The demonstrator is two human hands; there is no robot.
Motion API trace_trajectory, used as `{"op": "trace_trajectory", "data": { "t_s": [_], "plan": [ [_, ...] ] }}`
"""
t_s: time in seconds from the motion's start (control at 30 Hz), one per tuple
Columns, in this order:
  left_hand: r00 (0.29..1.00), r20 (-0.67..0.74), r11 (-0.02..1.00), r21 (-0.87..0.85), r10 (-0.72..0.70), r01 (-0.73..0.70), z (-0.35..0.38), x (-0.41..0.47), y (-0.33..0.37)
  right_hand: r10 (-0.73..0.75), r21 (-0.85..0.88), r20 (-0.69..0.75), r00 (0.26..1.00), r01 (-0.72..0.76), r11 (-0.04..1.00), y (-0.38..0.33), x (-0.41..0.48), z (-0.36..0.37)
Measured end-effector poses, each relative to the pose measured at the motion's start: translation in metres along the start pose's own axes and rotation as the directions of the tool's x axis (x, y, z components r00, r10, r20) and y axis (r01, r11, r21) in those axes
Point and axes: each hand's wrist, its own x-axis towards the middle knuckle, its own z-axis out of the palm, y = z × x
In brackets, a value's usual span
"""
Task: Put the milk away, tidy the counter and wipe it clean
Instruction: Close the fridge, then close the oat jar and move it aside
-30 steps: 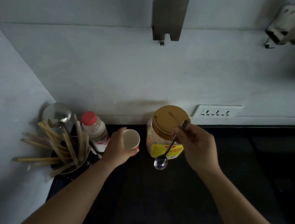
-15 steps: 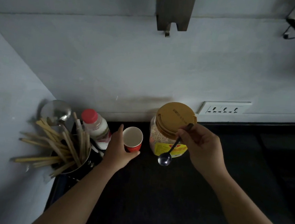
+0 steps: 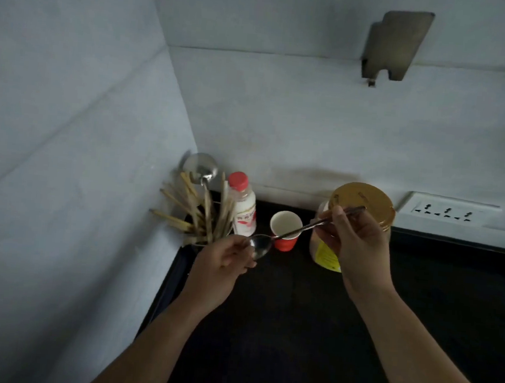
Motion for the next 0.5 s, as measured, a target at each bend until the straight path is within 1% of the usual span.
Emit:
{"op": "trace_trajectory", "data": {
  "t_s": [0.07,0.13,0.17,0.23,0.27,0.3,0.33,0.37,0.4,0.43,0.5],
  "plan": [
    [0.995,-0.093,1.0,0.016,0.017,-0.016,-0.014,-0.002,0.008,0.045,-0.021,0.033,0.998,-0.044,0.999,0.006,0.003,0.008],
    [0.979,-0.198,0.998,0.051,0.04,-0.031,-0.032,0.0,0.014,0.12,-0.055,0.078,0.99,-0.116,0.992,0.017,0.01,0.013],
    [0.968,-0.245,0.996,0.08,0.057,-0.039,-0.042,0.003,0.017,0.147,-0.099,0.101,0.984,-0.137,0.986,0.022,0.014,0.016],
    [0.94,-0.326,0.986,0.155,0.102,-0.054,-0.06,0.008,0.024,0.169,-0.283,0.147,0.975,-0.122,0.951,0.033,0.023,0.018],
    [0.925,-0.357,0.981,0.183,0.127,-0.064,-0.068,0.012,0.028,0.172,-0.378,0.186,0.967,-0.091,0.921,0.038,0.027,0.02],
    [0.914,-0.378,0.977,0.202,0.147,-0.073,-0.076,0.016,0.033,0.167,-0.491,0.232,0.958,-0.033,0.871,0.04,0.03,0.023],
    [0.906,-0.391,0.973,0.219,0.161,-0.078,-0.081,0.019,0.038,0.139,-0.612,0.276,0.951,0.062,0.788,0.043,0.032,0.025],
    [0.9,-0.398,0.966,0.246,0.178,-0.082,-0.086,0.022,0.041,0.105,-0.715,0.318,0.942,0.165,0.679,0.047,0.035,0.027],
    [0.891,-0.402,0.952,0.292,0.211,-0.093,-0.09,0.025,0.045,0.083,-0.783,0.352,0.932,0.245,0.572,0.052,0.038,0.028],
    [0.88,-0.403,0.931,0.348,0.252,-0.107,-0.093,0.028,0.048,0.091,-0.825,0.379,0.921,0.291,0.485,0.056,0.04,0.03],
    [0.863,-0.394,0.891,0.436,0.317,-0.129,-0.097,0.032,0.051,0.125,-0.872,0.402,0.907,0.337,0.355,0.064,0.045,0.033]
  ]
}}
